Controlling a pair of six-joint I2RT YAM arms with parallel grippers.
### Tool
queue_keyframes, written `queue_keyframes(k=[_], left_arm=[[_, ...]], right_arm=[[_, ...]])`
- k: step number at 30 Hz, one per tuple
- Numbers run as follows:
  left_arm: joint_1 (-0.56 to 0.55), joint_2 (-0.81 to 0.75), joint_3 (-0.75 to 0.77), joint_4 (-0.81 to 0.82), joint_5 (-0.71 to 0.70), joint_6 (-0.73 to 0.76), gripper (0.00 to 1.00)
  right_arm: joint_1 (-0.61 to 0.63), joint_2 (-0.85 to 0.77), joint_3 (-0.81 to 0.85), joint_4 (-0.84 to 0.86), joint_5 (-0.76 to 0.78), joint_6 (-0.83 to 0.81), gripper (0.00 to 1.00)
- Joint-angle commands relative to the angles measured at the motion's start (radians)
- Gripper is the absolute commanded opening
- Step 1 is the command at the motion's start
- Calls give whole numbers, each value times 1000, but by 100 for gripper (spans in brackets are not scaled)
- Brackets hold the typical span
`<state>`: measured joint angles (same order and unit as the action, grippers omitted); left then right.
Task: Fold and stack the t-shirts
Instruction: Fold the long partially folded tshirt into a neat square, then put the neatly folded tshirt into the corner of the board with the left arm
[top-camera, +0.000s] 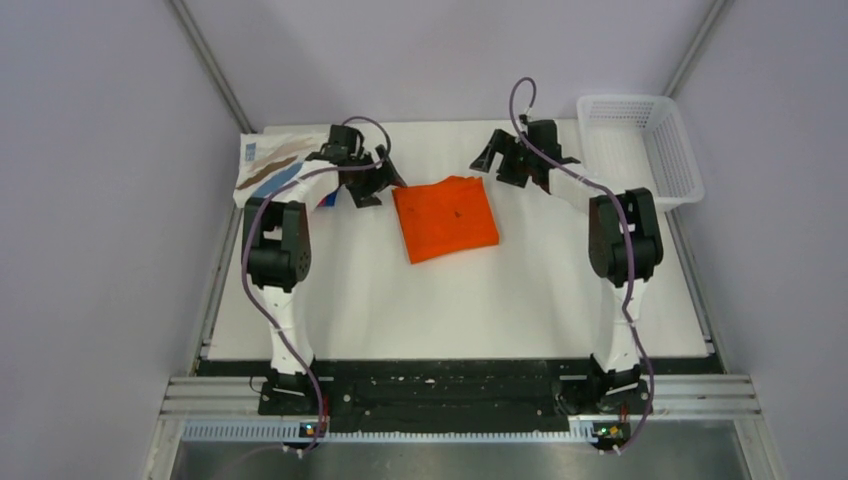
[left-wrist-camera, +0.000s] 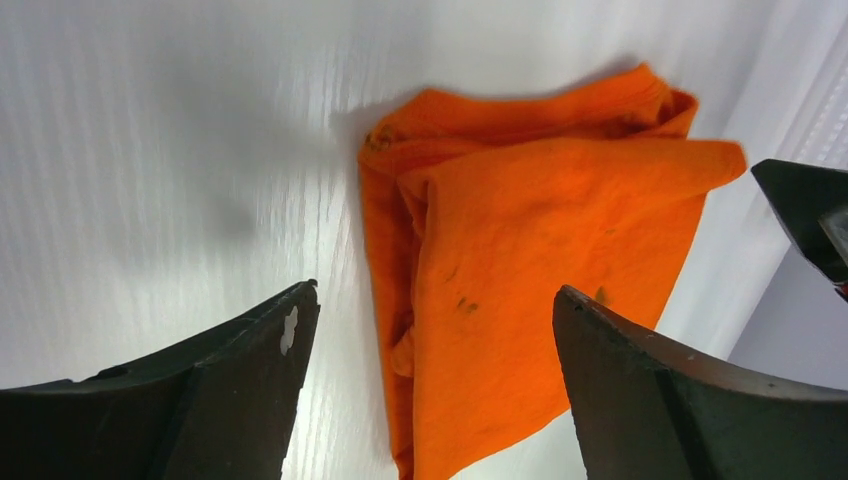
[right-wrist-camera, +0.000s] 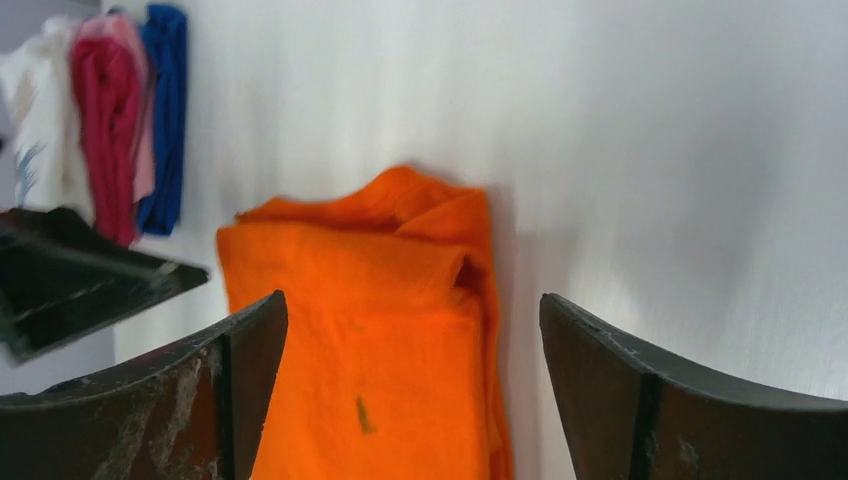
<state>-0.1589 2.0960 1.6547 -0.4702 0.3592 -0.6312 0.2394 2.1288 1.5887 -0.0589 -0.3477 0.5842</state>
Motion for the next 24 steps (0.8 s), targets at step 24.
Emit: queue_keyframes(k=[24], left_arm=[[-114, 81, -75, -34, -62, -3, 53]], right_arm=[[59, 159, 8, 198, -215, -60, 99]])
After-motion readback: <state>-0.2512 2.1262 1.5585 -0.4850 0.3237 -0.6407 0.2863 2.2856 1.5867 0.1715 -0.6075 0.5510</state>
